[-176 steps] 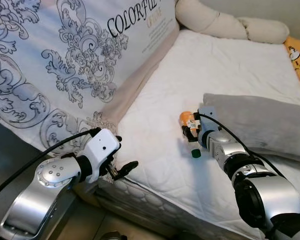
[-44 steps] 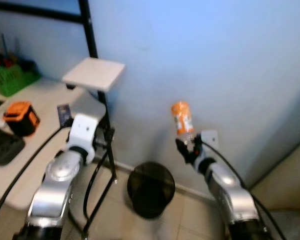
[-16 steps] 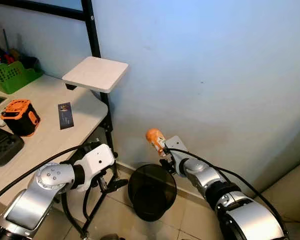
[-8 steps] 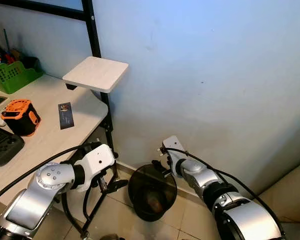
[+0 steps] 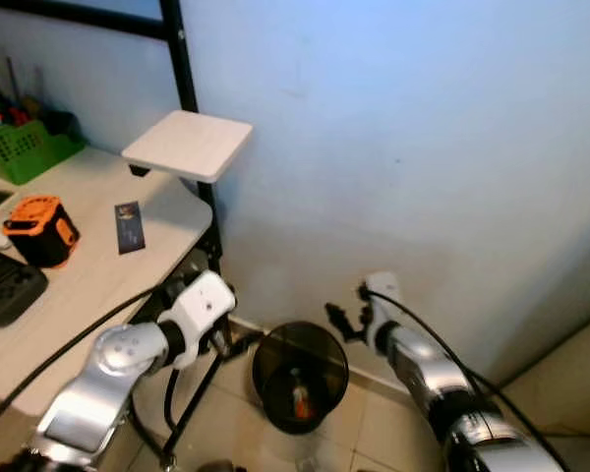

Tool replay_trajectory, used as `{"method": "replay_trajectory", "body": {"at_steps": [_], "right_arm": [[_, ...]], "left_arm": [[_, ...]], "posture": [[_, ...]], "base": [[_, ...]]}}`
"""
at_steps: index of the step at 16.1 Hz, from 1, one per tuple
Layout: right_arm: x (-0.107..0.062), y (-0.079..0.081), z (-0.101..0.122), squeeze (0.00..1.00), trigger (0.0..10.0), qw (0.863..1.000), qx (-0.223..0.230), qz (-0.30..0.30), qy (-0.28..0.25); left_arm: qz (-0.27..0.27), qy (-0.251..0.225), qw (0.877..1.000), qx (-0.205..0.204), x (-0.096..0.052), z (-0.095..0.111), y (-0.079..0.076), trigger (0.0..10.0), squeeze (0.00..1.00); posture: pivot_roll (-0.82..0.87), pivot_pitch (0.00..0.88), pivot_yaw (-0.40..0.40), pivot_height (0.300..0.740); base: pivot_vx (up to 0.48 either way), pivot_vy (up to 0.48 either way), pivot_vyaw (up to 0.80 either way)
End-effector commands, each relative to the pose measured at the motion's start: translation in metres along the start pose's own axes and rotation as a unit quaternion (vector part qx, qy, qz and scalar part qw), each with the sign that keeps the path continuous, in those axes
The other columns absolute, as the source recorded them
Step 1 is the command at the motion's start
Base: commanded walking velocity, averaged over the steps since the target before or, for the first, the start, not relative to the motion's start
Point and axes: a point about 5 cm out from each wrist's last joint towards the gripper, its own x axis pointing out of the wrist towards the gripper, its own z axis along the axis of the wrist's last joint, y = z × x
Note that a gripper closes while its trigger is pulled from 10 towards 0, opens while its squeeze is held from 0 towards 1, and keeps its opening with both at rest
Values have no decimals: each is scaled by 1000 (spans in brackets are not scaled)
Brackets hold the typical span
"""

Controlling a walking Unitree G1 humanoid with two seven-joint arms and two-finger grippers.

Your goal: Clean up the room

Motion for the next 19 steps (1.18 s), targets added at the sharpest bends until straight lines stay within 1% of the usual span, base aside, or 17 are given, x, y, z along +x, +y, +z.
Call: {"method": "replay_trajectory", "body": {"at_steps": [1, 2, 4, 8, 10, 11, 12, 13, 15, 17, 19], "right_arm": [[-7, -5, 12, 1000, 10000, 998, 18, -9, -55], [-16, -10, 14, 1000, 10000, 996, 26, -33, -82], [-27, -14, 17, 1000, 10000, 991, 60, -60, -103], [-27, -14, 17, 1000, 10000, 991, 60, -60, -103], [-34, -7, 29, 1000, 10000, 988, 56, -47, -139], [-38, -5, 32, 1000, 10000, 986, 60, -44, -150], [-42, -3, 35, 1000, 10000, 984, 75, -39, -159], [-43, -3, 36, 1000, 10000, 983, 79, -37, -161], [-46, 2, 38, 1000, 10000, 984, 77, -26, -161], [-48, 1, 39, 1000, 10000, 980, 104, -29, -165], [-50, 1, 40, 1000, 10000, 979, 112, -28, -166]], "left_arm": [[62, -10, 998, -20, 0, 2, 8, 10000, 0], [102, -22, 993, -49, 3, 3, 8, 10000, 0], [136, -24, 989, -56, 6, 3, 6, 10000, 0], [136, -24, 989, -56, 6, 3, 6, 10000, 0], [159, -13, 986, -53, 1, 5, 11, 10000, 0], [165, -14, 985, -49, 0, 6, 12, 10000, 0], [174, -18, 984, -43, -1, 7, 13, 10000, 0], [179, -18, 983, -44, -3, 7, 13, 10000, 0], [193, -9, 981, -30, -5, 6, 18, 10000, 0], [195, -9, 980, -36, -5, 6, 19, 10000, 0], [198, -10, 979, -40, -5, 6, 18, 10000, 0]], "posture": [[-40, 0, 21, 740], [-51, 0, 27, 740], [-61, 0, 36, 740], [-61, 0, 36, 740], [-39, 0, 33, 740], [-18, 0, 20, 740], [3, 0, -1, 740], [7, 0, -4, 740], [3, 0, 1, 740], [0, 0, 2, 740], [-1, 0, 1, 740]], "base": [[0, 0, 0], [0, 0, 0], [0, 0, -628], [0, 0, -744], [0, 0, -750], [0, 0, -750], [0, 0, -750], [0, 0, -756], [0, 0, -759], [0, 0, -763], [0, 0, -763]]}}
